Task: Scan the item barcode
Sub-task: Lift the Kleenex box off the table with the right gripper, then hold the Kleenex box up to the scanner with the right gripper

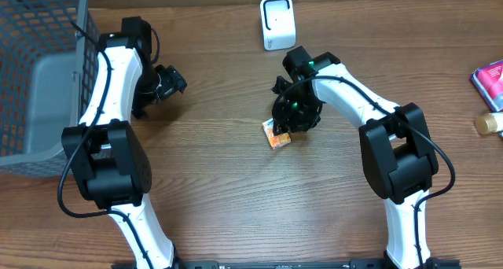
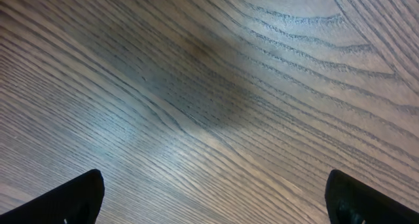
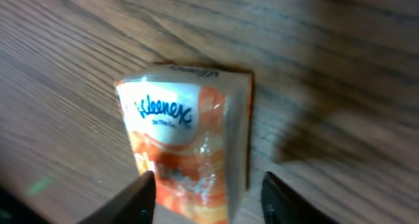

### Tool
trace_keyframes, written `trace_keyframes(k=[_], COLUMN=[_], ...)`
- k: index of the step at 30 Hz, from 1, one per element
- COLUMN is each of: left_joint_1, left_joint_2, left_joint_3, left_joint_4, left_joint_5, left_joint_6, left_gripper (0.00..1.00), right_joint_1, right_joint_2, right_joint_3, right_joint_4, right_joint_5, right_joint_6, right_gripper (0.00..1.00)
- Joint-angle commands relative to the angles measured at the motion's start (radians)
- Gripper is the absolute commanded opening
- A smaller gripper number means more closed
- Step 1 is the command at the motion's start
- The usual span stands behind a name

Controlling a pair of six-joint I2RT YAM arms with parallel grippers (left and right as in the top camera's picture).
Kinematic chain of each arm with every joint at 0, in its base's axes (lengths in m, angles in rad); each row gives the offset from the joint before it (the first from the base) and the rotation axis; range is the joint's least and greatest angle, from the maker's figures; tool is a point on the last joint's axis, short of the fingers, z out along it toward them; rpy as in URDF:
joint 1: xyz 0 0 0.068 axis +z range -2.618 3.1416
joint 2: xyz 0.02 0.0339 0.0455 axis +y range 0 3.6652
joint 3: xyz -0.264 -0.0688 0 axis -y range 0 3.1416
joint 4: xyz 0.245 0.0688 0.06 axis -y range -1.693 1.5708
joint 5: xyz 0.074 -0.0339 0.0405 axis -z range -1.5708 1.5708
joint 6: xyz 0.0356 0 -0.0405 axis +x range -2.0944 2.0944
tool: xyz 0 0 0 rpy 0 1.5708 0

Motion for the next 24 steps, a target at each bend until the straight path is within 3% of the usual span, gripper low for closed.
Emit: trace_keyframes(k=[1, 4, 5, 8, 16, 21, 24], left_joint_1=[0.004, 0.004, 0.004, 0.004, 0.004, 0.004, 0.004], left_joint_2=[0.004, 0.004, 0.004, 0.004, 0.004, 0.004, 0.004], left_joint_3=[0.014, 0.014, 0.014, 0.014, 0.014, 0.014, 0.014], left_joint_4=[-0.003, -0.002, -0.002, -0.003, -0.003, -0.003, -0.003], left_joint_5=[-0.011, -0.011, -0.011, -0.011, -0.011, -0.011, -0.011], left_joint_6=[-0.021, -0.021, -0.021, -0.021, -0.02, -0.021, -0.021], left_gripper=[1.0, 1.0, 1.0, 1.0, 1.0, 1.0, 1.0], right_joint_1=[-0.003, -0.003, -0.003, -0.006, -0.151, -0.302, -0.372], right_joint_2=[-0.023, -0.023, -0.023, -0.023, -0.024, -0.024, -0.024], right_joint_3=[-0.033, -0.042, -0.042, -0.02, 0.065, 0.064, 0.064], right_joint_4=[0.02, 0.033, 0.039, 0.038, 0.052, 0.051, 0.053], right_joint_5=[0.021, 0.022, 0.021, -0.054, -0.55, -0.876, -0.968], right_joint_6=[0.027, 0.045, 0.06, 0.085, 0.072, -0.084, -0.108], right_gripper=[0.39, 0.17, 0.05, 0.04, 0.04, 0.04, 0.04])
